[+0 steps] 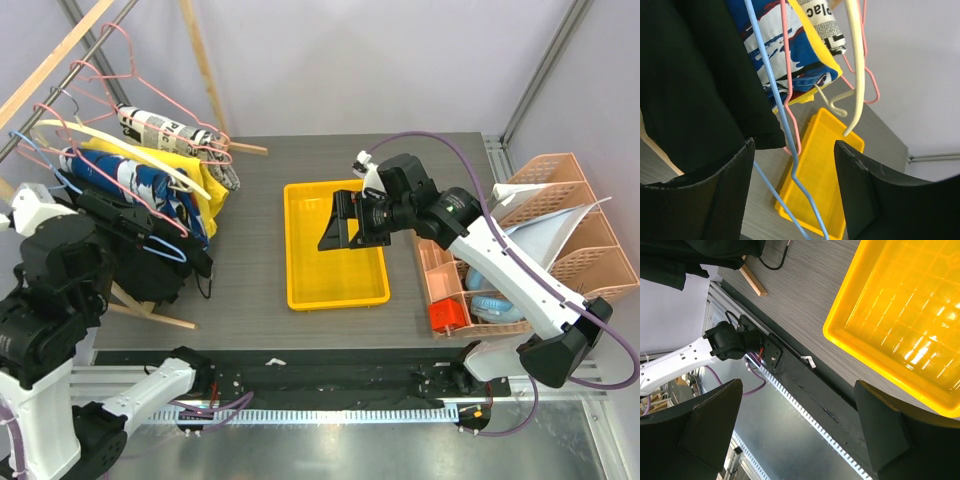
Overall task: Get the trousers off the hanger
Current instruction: Grab a hanger with trousers on it with the left arm
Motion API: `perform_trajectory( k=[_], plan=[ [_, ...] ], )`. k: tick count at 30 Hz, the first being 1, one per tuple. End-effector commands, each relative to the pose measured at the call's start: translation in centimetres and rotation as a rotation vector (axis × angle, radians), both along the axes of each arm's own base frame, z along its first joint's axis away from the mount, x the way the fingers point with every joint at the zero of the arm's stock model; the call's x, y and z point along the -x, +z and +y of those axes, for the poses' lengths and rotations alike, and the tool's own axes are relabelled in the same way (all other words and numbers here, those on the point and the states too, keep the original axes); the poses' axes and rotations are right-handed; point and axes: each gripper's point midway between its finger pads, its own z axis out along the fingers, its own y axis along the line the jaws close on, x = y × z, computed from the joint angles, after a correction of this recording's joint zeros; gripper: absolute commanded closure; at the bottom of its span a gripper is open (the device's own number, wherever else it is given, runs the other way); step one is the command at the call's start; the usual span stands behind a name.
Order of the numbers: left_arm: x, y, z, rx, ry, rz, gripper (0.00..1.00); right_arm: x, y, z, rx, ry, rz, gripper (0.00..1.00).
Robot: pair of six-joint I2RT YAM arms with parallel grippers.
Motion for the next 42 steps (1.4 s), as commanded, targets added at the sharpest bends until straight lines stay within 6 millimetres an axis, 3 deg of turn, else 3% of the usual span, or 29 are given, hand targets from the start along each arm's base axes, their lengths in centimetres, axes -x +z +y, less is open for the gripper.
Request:
perform_trajectory(
  k=[1, 8, 13, 24, 33, 36, 40, 42],
  plan=[
    [1.1, -4.2, 1.2, -0.063, 0.055, 0.155, 0.36, 0.2, 0.9, 0.1, -0.024, 0.008, -0.029, 0.00],
    [0.2, -3.9, 1.7, -0.060, 0.098, 0.086, 0.49, 0.6, 1.0, -0.3, -0.021, 0.007, -0.028, 0.00],
    [0.4, -4.1, 2.4, -0.080, 0.127, 0.064, 0.53, 0.9, 0.8, -0.6, -0.014, 0.002, -0.022, 0.00],
    [-0.5, -1.5, 3.4, -0.167, 0.162, -0.001, 0.46, 1.4, 0.6, -1.0, -0.014, -0.004, -0.012, 0.00],
    [-2.0, -1.2, 3.2, -0.238, 0.161, 0.024, 0.49, 1.8, 0.9, -1.3, -0.020, -0.015, -0.013, 0.00],
    [-2.0, -0.9, 3.5, -0.247, 0.170, 0.010, 0.55, 1.9, 0.7, -1.5, -0.017, -0.022, -0.009, 0.00],
    [-2.3, -0.1, 3.4, -0.258, 0.163, -0.018, 0.74, 2.1, 0.7, -1.5, -0.021, -0.021, -0.004, 0.00],
    [-2.4, 0.5, 3.3, -0.272, 0.151, -0.031, 0.79, 2.1, 0.6, -1.5, -0.018, -0.020, -0.002, 0.00]
  ],
)
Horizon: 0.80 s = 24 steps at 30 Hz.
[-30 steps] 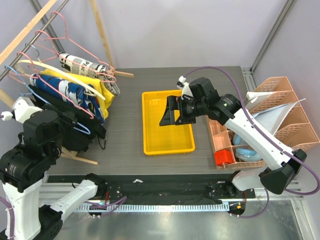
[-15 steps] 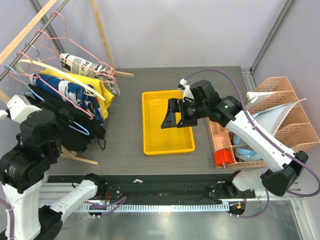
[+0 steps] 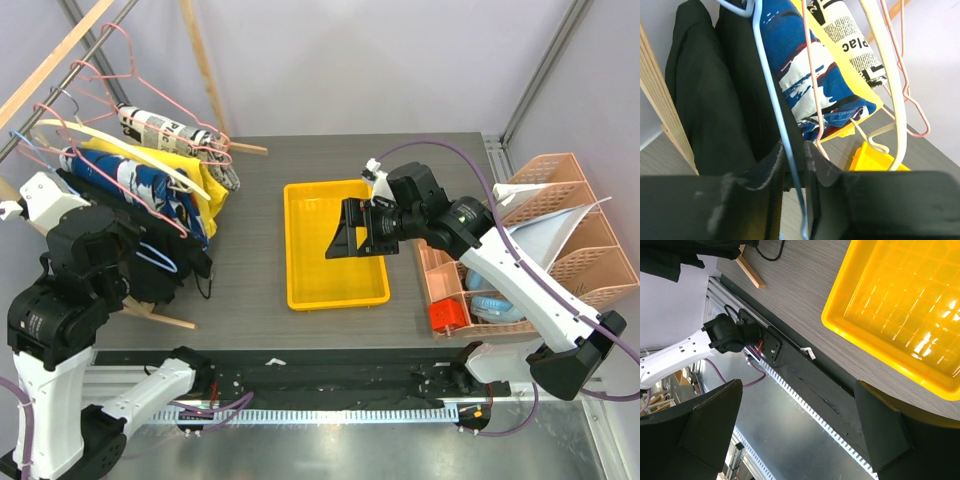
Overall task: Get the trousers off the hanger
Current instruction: Grab a hanger with trousers on it with the left arm
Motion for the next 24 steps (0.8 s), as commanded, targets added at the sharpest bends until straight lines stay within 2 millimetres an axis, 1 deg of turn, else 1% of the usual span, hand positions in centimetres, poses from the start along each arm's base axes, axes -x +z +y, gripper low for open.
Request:
perform_trajectory(
  k=[1, 3, 4, 6, 7, 11, 14, 15, 18, 20, 21, 24],
  plan=[
    [-0.5, 2.4, 0.4, -0.034, 0.009, -0.067, 0.83, 0.3, 0.8, -0.1, -0.018, -0.006, -0.018, 0.00],
    [-0.4, 3.0, 0.6, -0.045, 0.013, -0.073, 0.88, 0.3, 0.8, -0.1, -0.016, -0.006, -0.018, 0.00],
    [-0.3, 3.1, 0.6, -0.061, 0.008, -0.069, 0.92, 0.3, 0.7, -0.1, -0.014, -0.006, -0.016, 0.00],
    [-0.3, 3.5, 0.7, -0.071, 0.007, -0.076, 0.96, 0.4, 0.7, -0.2, -0.014, -0.006, -0.016, 0.00],
    [-0.3, 3.5, 0.8, -0.081, 0.006, -0.074, 1.00, 0.4, 0.6, -0.2, -0.012, -0.006, -0.013, 0.00],
    [-0.3, 3.9, 0.7, -0.086, -0.006, -0.083, 0.99, 0.4, 0.4, -0.2, -0.008, -0.006, -0.012, 0.00],
    [-0.1, 4.7, 0.5, -0.072, -0.021, -0.107, 0.99, 0.3, 0.3, -0.2, -0.005, -0.007, -0.009, 0.00],
    [0.2, 5.4, 0.6, -0.060, -0.019, -0.127, 0.99, 0.3, 0.3, -0.1, -0.004, -0.007, -0.009, 0.00],
    [0.6, 5.6, 0.8, -0.050, -0.013, -0.118, 1.00, 0.1, 0.2, -0.1, 0.002, -0.010, -0.011, 0.00],
    [0.9, 6.2, 0.8, -0.034, -0.023, -0.146, 1.00, 0.1, 0.1, -0.1, 0.003, -0.012, -0.009, 0.00],
    [1.3, 6.5, 0.9, -0.024, -0.027, -0.166, 1.00, -0.1, 0.0, -0.1, 0.007, -0.014, -0.007, 0.00],
    [1.5, 6.8, 0.9, -0.015, -0.034, -0.200, 1.00, -0.1, -0.2, 0.0, 0.011, -0.014, -0.005, 0.00]
  ],
)
